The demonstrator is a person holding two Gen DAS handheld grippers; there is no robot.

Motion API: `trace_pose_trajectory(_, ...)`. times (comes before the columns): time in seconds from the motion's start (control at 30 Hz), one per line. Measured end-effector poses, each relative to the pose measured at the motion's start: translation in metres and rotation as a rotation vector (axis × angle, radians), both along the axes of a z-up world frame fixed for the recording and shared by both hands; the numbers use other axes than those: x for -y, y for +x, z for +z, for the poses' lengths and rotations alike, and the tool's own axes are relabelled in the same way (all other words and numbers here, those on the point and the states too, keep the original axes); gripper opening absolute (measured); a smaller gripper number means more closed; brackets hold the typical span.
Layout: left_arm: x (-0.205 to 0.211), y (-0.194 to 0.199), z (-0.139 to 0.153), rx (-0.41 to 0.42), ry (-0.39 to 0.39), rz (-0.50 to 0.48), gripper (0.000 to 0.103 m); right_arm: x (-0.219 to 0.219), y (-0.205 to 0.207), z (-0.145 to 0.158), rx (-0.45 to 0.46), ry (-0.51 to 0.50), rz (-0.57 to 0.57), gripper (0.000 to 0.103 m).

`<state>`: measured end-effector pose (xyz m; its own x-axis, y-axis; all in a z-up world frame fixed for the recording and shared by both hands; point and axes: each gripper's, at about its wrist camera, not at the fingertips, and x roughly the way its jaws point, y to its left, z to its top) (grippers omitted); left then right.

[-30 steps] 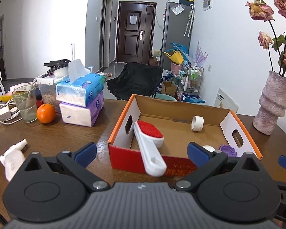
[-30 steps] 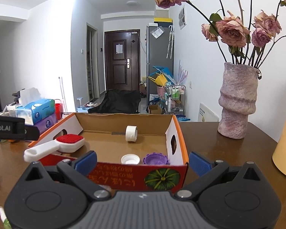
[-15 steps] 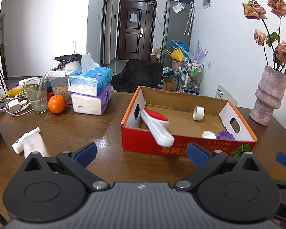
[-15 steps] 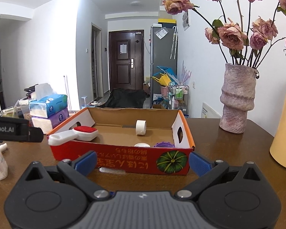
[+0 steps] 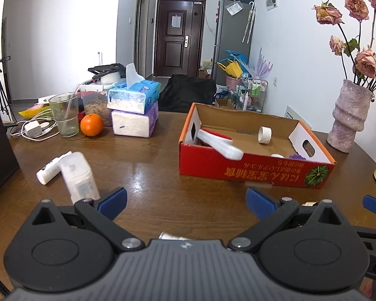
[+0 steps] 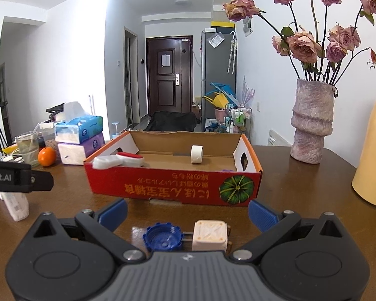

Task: Organize rigid objects
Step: 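Withdraw both tools from the box back over the table, then grasp the white ridged cap with the right tool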

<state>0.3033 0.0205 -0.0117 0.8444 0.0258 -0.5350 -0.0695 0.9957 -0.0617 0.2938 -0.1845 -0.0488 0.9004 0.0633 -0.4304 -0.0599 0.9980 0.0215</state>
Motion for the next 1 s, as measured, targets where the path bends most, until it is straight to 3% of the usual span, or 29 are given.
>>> trace_pose_trajectory(0.3,-0.012,-0.026,-0.021,-0.048,0.03,0.002,0.103,-0.011,-0.029,-0.012,-0.036,-0.006,0.017,0.103)
trace_pose_trajectory(1.0,-0.044,-0.069,-0.038,-0.113,0.039,0.0,0.103,-0.04,-0.071,-0.024,-0.096,-0.037,0.062,0.103)
